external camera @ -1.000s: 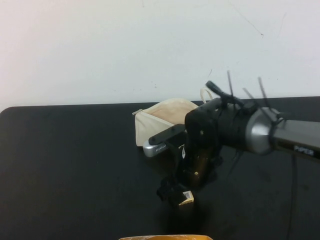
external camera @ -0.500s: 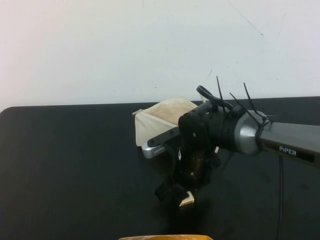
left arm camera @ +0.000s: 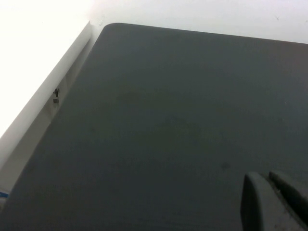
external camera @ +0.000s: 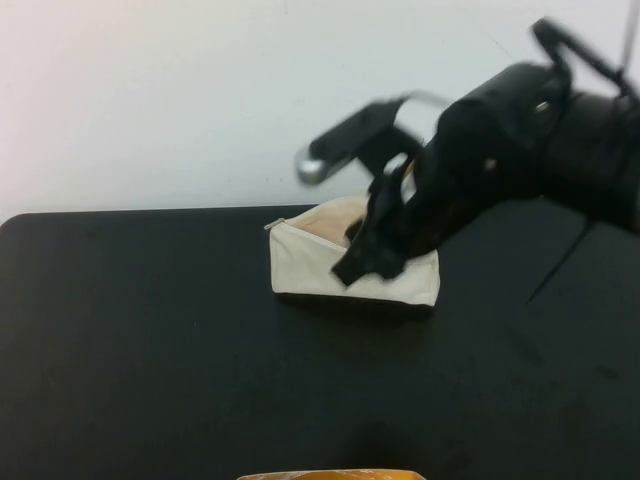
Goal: Put eraser into pencil case
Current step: Place the eraser on the pencil case
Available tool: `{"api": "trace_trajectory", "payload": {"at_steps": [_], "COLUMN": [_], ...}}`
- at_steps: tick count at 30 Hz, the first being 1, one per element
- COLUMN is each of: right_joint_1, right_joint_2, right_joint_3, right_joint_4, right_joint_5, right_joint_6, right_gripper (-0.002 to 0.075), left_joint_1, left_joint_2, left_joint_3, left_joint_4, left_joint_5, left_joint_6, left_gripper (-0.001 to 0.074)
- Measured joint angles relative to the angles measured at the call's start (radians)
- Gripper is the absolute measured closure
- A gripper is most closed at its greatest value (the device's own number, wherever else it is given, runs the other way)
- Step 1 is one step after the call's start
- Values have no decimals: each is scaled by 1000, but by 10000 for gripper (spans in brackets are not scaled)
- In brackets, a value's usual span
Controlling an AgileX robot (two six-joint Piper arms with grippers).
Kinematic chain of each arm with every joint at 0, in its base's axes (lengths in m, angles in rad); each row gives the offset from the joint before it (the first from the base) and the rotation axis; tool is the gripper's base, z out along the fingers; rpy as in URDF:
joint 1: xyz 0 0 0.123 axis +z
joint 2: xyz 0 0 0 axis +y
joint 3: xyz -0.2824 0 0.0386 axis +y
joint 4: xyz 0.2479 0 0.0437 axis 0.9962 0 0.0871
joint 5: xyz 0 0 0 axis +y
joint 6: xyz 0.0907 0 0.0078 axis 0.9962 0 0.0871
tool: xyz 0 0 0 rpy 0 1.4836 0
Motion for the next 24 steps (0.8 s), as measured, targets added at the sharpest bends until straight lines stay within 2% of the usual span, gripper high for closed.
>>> {"api": "trace_trajectory", "payload": {"at_steps": [4,12,24], "right_joint_1": [-46,-146,-156], "right_joint_2": [-11,73,183], "right_joint_3": [0,0,2], "right_joint_4": [-70,-74,-16], "right_joint_5": [-93,-304,-492], "right_joint_6": [-2,-2,-6], "right_gripper": [410,410,409], "left_joint_1": [0,0,0], "left_joint_2": [0,0,0], "left_joint_3": [0,0,0], "left_joint_4": [0,0,0], "left_joint_5": [0,0,0], "left_joint_6": [0,0,0], "left_gripper": [736,736,736]}}
